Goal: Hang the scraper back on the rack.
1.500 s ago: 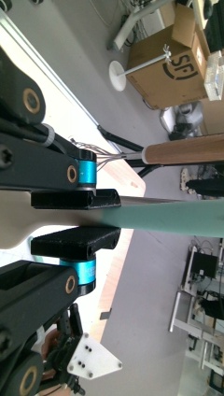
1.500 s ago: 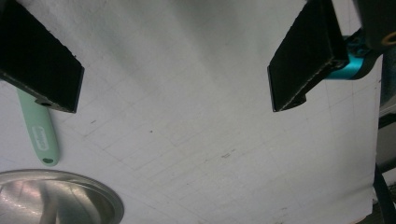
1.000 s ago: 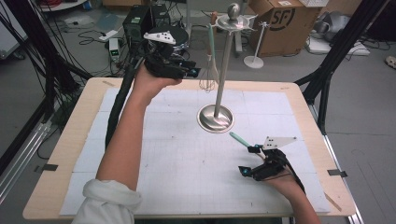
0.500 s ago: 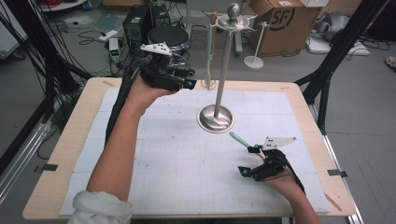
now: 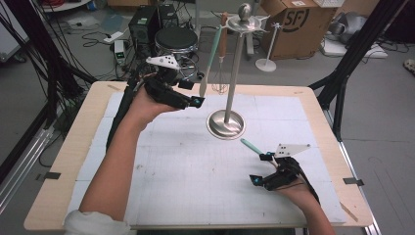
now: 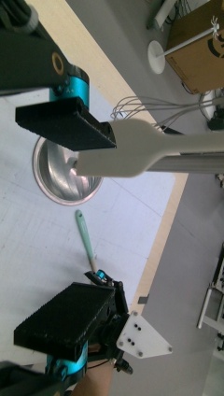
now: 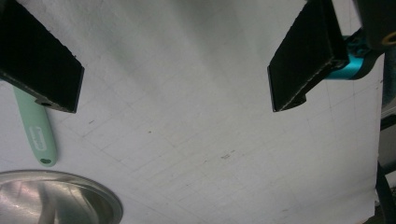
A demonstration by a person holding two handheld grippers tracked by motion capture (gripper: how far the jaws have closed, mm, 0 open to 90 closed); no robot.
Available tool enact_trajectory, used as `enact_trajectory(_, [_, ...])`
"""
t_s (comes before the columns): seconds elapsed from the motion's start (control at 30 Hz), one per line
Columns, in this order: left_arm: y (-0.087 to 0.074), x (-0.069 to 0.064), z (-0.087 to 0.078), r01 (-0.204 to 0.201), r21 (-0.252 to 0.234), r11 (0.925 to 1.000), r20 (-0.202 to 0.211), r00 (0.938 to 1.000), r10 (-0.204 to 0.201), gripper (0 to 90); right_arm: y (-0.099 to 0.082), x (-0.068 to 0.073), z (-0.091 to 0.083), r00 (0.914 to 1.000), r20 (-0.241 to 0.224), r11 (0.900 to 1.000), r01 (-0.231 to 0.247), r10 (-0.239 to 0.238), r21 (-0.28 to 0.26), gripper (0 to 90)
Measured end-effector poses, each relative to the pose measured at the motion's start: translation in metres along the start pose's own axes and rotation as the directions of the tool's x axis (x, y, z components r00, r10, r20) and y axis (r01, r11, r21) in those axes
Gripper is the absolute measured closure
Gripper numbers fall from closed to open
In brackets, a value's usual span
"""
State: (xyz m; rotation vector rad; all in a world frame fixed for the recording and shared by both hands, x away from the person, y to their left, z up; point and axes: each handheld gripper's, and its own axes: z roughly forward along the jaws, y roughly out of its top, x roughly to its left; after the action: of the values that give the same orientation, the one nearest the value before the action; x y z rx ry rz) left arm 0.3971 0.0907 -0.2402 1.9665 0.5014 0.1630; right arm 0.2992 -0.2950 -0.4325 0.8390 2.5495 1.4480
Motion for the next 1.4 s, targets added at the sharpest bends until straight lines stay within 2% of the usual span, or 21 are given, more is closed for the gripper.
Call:
enact_trajectory(0.1, [-0.001,-0.006,-0.001,-0.013,-0.002,0.9999,0.008,0.9999,0.013,19.1,0.0,0.001,-0.001,1.0,-0.002,1.0,-0.006,0.006,0.002,2.6])
enact_trajectory(0.17, [-0.002,-0.008,-0.002,-0.022,-0.008,0.9997,0.029,0.9993,0.022,17.9,0.0,0.001,-0.001,1.0,-0.001,1.0,-0.004,0.004,0.002,2.6])
enact_trajectory(0.27, [-0.007,-0.011,-0.003,-0.017,-0.023,0.9996,0.042,0.999,0.018,17.1,0.0,0.001,0.0,1.0,0.0,1.0,-0.001,0.001,0.001,2.6])
enact_trajectory(0.37, [-0.012,-0.011,-0.005,-0.019,-0.012,0.9997,0.043,0.9989,0.02,15.9,0.0,0.0,0.0,1.0,0.001,1.0,0.001,-0.001,0.002,2.6])
enact_trajectory(0.47, [-0.017,-0.013,-0.009,-0.011,-0.036,0.9993,0.052,0.9985,0.013,15.5,0.0,0.001,0.0,1.0,-0.001,1.0,0.0,0.0,0.005,2.6])
enact_trajectory(0.6, [-0.025,-0.016,-0.012,-0.022,-0.047,0.9987,0.065,0.9976,0.025,14.1,0.0,0.001,0.001,1.0,-0.001,1.0,-0.002,0.002,0.007,2.6])
enact_trajectory(0.87, [-0.04,-0.024,-0.013,-0.028,-0.057,0.998,0.055,0.998,0.031,10.5,0.0,0.001,-0.001,1.0,0.005,1.0,-0.006,0.006,0.001,2.6])
enact_trajectory(1.17, [-0.053,-0.029,-0.015,-0.023,-0.068,0.9974,0.084,0.996,0.029,6.9,0.0,0.001,-0.001,0.9999,0.004,0.9999,-0.01,0.01,0.003,2.6])
enact_trajectory(1.4, [-0.064,-0.033,-0.013,-0.023,-0.066,0.9975,0.082,0.9962,0.028,6.1,0.0,0.001,0.0,1.0,0.003,1.0,-0.006,0.006,0.001,2.6])
